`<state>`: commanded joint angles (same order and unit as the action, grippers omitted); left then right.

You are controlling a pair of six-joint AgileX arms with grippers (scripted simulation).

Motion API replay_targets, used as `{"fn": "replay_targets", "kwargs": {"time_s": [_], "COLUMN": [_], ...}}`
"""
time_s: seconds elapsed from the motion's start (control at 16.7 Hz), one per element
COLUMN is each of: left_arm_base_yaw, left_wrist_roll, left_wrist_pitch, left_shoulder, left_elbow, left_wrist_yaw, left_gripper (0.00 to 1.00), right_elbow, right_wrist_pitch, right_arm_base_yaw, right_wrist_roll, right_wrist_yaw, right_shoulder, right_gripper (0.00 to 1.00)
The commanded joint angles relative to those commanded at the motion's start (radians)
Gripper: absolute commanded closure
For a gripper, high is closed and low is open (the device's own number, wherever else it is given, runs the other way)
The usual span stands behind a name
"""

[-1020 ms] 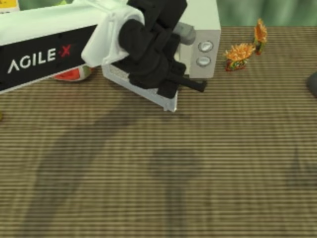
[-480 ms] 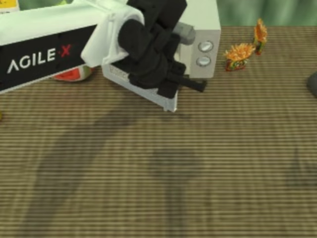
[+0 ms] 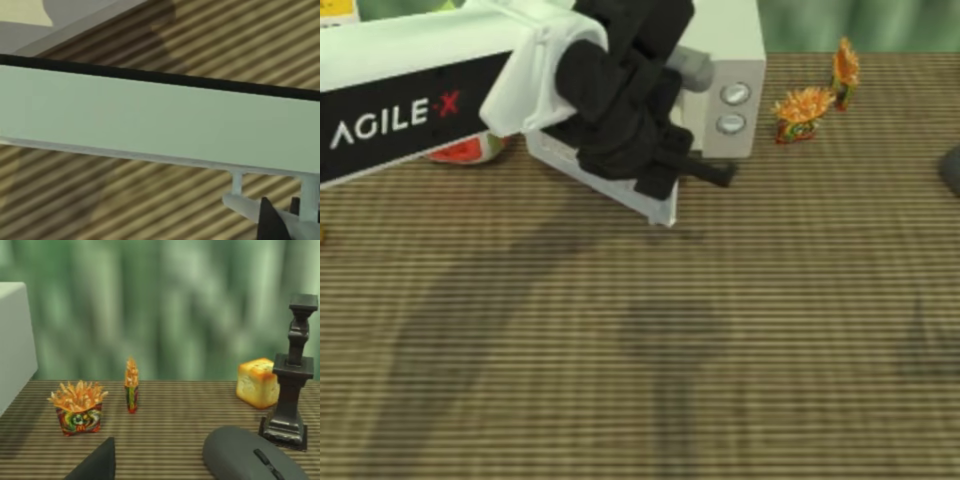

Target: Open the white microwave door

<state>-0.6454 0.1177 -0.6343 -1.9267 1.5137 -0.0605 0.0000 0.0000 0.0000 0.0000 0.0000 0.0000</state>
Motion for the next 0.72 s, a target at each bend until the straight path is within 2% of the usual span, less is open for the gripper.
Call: {"fn": "replay_targets", "kwargs": {"time_s": [0.3, 0.72], "left_arm_base_yaw": [0.027, 0.027], "left_wrist_roll": [-0.081, -0.082], "left_wrist_pitch": [0.020, 0.020], "left_shoulder": [0.047, 0.047], "left_elbow": [-0.060, -0.060], "left_wrist_yaw": [0.037, 0.038], "left_gripper": [1.00, 1.00], "right_elbow": [0.000, 0.000], "right_wrist_pitch": [0.000, 0.000], "right_arm_base_yaw": [0.000, 0.000], "right_wrist_roll": [0.000, 0.000], "right_wrist_yaw": [0.000, 0.000], "right_shoulder": [0.000, 0.000], "right_gripper": [0.00, 0.00]}}
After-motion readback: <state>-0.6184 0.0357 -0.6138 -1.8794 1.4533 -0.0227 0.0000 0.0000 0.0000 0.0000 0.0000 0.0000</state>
